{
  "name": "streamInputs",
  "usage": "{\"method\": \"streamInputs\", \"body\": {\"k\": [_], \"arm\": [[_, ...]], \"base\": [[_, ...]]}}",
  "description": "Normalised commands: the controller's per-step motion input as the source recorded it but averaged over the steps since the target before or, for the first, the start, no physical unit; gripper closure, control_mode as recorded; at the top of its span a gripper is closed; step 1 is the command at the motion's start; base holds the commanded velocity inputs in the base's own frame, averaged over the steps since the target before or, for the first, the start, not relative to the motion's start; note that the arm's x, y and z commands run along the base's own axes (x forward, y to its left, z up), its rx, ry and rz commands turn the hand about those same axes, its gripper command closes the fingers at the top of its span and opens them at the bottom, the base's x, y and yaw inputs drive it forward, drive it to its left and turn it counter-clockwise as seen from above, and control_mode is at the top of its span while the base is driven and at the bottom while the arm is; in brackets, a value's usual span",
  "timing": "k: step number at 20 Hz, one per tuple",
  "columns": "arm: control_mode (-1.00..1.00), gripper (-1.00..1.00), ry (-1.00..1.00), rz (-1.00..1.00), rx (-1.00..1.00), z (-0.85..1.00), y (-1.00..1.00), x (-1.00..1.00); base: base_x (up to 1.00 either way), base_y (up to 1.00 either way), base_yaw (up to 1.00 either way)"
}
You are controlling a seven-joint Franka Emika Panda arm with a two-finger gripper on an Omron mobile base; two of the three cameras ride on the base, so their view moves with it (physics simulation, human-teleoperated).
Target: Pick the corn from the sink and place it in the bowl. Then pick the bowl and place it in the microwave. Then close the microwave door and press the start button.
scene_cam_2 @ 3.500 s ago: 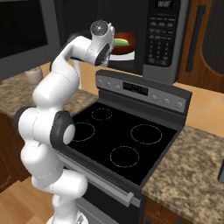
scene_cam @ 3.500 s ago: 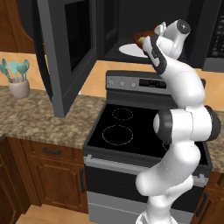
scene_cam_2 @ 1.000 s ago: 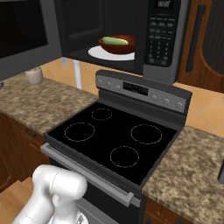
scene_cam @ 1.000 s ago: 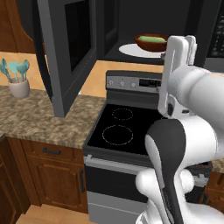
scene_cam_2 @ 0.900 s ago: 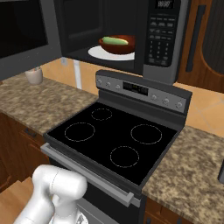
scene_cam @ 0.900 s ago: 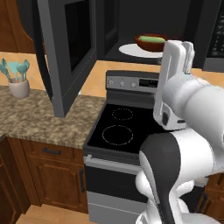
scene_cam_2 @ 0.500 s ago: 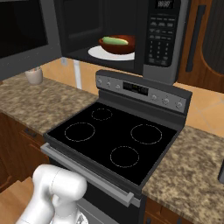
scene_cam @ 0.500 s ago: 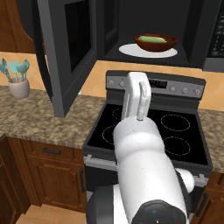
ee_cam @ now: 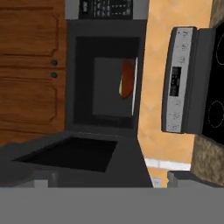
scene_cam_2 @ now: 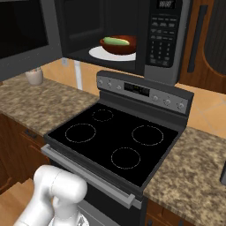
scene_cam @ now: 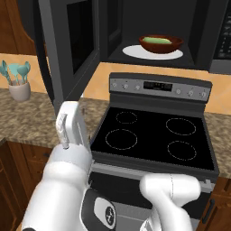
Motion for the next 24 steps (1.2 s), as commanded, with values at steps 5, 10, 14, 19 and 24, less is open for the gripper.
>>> {"method": "streamInputs", "body": {"k": [5, 10, 14, 19, 24], "arm": [[-1.00, -1.00, 0.00, 0.00, 0.00, -0.54, 0.78, 0.99], [-1.00, -1.00, 0.00, 0.00, -0.01, -0.38, 1.00, 0.55], [-1.00, -1.00, 0.00, 0.00, 0.04, -0.37, 0.87, 0.60], [-1.00, -1.00, 0.00, 0.00, 0.12, -0.36, 0.63, 0.75], [-1.00, -1.00, 0.00, -0.02, 0.23, -0.24, 0.10, 0.58]], "base": [[0.00, 0.00, 0.00], [0.00, 0.00, 0.00], [0.00, 0.00, 0.00], [0.00, 0.00, 0.00], [0.00, 0.00, 0.00]]}}
